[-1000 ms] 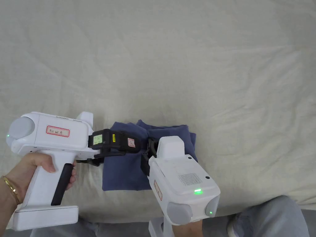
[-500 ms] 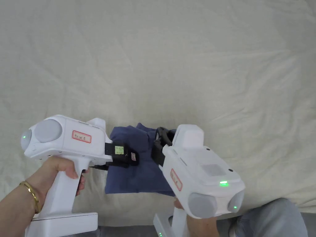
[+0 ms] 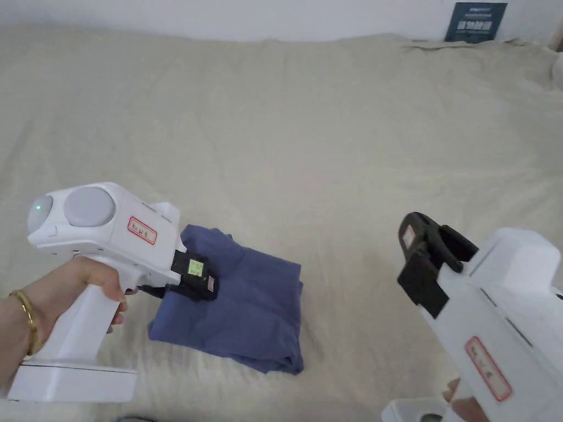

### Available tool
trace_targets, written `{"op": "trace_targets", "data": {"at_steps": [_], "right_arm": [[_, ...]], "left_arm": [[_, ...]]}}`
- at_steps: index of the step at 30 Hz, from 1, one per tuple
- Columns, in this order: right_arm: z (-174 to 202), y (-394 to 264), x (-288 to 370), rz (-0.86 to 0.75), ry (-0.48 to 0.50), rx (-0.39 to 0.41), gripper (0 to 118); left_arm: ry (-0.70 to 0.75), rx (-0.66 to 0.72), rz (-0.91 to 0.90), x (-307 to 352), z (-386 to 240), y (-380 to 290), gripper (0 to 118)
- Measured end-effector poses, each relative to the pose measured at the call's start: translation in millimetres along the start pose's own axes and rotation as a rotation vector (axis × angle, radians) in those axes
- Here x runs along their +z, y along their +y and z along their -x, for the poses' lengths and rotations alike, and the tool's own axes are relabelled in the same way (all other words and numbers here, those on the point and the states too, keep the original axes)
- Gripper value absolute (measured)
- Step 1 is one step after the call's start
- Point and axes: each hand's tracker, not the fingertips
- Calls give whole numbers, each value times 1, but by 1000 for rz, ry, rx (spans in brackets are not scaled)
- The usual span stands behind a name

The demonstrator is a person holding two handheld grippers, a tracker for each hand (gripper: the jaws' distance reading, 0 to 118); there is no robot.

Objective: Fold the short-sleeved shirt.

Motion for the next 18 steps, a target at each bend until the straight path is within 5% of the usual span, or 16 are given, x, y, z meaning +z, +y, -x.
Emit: {"op": "trace_targets", "data": {"at_steps": [18], "right_arm": [[-5, 0, -33, 28, -130, -69, 0]], "left_arm": [[681, 335, 75, 105, 293, 32, 20]]}}
